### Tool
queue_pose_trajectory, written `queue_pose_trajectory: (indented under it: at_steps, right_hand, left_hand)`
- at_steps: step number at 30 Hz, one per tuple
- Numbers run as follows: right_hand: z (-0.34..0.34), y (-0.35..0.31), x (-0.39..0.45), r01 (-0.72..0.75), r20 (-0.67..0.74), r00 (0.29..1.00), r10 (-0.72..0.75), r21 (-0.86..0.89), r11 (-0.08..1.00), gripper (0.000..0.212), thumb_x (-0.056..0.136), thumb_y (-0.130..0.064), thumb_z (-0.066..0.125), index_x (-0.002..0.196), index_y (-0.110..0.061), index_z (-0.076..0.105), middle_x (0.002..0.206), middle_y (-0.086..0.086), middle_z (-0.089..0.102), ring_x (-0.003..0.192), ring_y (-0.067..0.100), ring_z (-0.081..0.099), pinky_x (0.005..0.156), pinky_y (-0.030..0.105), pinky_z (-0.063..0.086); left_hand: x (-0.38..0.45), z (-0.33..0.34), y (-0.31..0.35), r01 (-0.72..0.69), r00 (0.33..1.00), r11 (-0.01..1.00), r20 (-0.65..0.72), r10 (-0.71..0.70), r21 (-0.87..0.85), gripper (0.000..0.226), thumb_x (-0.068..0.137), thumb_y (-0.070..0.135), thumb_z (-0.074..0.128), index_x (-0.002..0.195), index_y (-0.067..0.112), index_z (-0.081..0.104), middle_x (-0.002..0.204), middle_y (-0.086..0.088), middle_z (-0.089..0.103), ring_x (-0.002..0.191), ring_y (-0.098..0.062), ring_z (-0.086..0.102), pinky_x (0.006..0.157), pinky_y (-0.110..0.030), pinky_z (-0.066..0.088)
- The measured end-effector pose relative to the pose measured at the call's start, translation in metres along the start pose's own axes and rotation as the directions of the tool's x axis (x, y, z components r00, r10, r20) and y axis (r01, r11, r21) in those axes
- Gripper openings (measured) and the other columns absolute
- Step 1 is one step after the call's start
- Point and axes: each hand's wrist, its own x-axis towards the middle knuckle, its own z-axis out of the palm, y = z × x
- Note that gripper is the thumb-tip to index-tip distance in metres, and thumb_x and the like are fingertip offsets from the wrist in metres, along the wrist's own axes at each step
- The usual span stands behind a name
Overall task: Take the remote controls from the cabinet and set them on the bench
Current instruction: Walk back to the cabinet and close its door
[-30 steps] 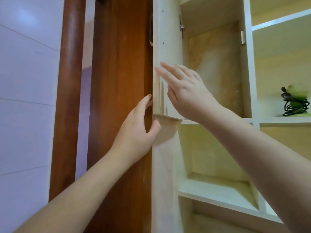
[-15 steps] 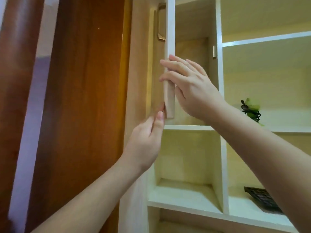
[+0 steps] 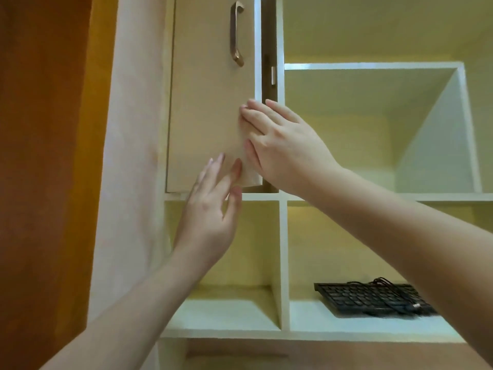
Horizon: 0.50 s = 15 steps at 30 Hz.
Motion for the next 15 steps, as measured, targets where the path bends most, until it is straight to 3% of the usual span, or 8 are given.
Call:
queue_pose_trajectory:
  at_steps: [3,9,15]
  right_hand:
    - [0.013,0.006,-0.007,-0.023,0.029,0.999,0.025,-0.050,0.998,0.046,0.097,-0.022,0.031,0.123,0.002,0.059,0.132,0.015,0.058,0.130,0.026,0.049,0.112,0.038,0.034]
    - [0.045,0.025,-0.026,-0.039,0.141,0.989,0.047,-0.060,0.997,0.054,0.093,-0.029,0.028,0.132,0.001,0.052,0.140,0.016,0.050,0.133,0.027,0.045,0.112,0.038,0.030]
    - [0.071,0.027,-0.032,-0.084,0.400,0.911,0.102,-0.063,0.995,0.068,0.098,-0.040,0.032,0.149,0.001,0.013,0.159,0.017,0.012,0.147,0.025,0.011,0.119,0.034,0.004]
  left_hand:
    - [0.005,0.013,-0.002,-0.030,0.999,0.999,0.019,0.029,0.022,0.054,0.097,0.045,0.026,0.148,0.028,0.035,0.159,0.006,0.025,0.146,-0.010,0.019,0.112,-0.008,0.002]
    - [0.013,0.049,-0.012,-0.099,0.992,0.968,0.102,0.077,0.232,0.062,0.097,0.048,0.017,0.150,0.022,0.033,0.161,0.000,0.020,0.148,-0.017,0.019,0.120,-0.028,0.010]
    - [0.023,0.070,-0.020,-0.095,0.979,0.930,0.204,0.022,0.355,0.075,0.088,0.054,0.004,0.152,0.022,0.028,0.163,0.003,0.013,0.149,-0.011,0.009,0.117,-0.025,0.006]
